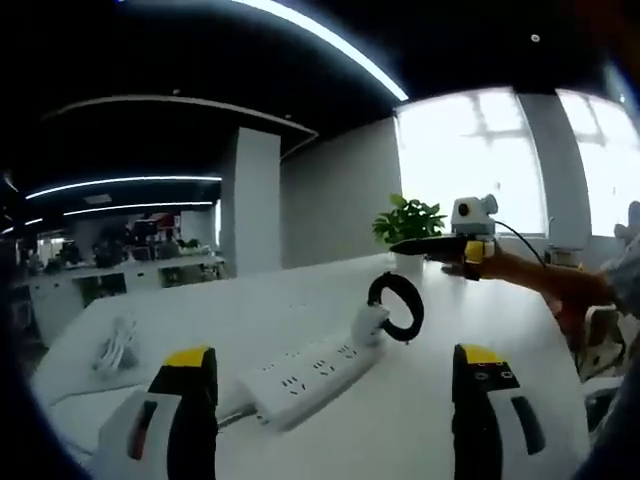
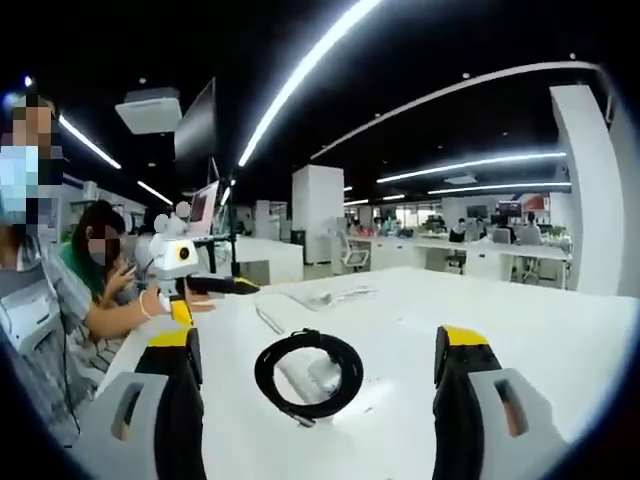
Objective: Straighten the power strip on the desk, plug the charger into it
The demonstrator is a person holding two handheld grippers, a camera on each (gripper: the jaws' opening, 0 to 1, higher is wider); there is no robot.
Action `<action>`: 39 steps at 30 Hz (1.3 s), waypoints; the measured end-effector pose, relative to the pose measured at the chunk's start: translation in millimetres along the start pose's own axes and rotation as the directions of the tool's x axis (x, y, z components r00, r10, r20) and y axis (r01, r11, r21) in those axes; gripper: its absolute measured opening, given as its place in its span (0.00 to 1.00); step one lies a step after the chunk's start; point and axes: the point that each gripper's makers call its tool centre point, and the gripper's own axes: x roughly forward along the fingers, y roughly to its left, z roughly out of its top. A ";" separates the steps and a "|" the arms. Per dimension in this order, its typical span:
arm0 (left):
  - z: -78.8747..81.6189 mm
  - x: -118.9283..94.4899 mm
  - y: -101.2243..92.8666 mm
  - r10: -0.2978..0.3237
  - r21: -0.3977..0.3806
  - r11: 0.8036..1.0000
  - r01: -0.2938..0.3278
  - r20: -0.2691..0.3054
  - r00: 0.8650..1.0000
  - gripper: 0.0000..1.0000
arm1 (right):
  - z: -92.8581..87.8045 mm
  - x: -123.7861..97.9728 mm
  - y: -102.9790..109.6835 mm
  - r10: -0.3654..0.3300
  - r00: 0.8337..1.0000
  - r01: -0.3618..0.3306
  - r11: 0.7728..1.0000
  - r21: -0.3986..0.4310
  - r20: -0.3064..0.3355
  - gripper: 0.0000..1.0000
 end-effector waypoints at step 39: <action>-31.4 -7.5 -5.3 0.030 0.086 0.996 -0.023 -0.087 0.996 0.99 | -49.4 55.9 -23.7 0.105 0.948 -0.167 0.968 -0.187 -0.299 0.85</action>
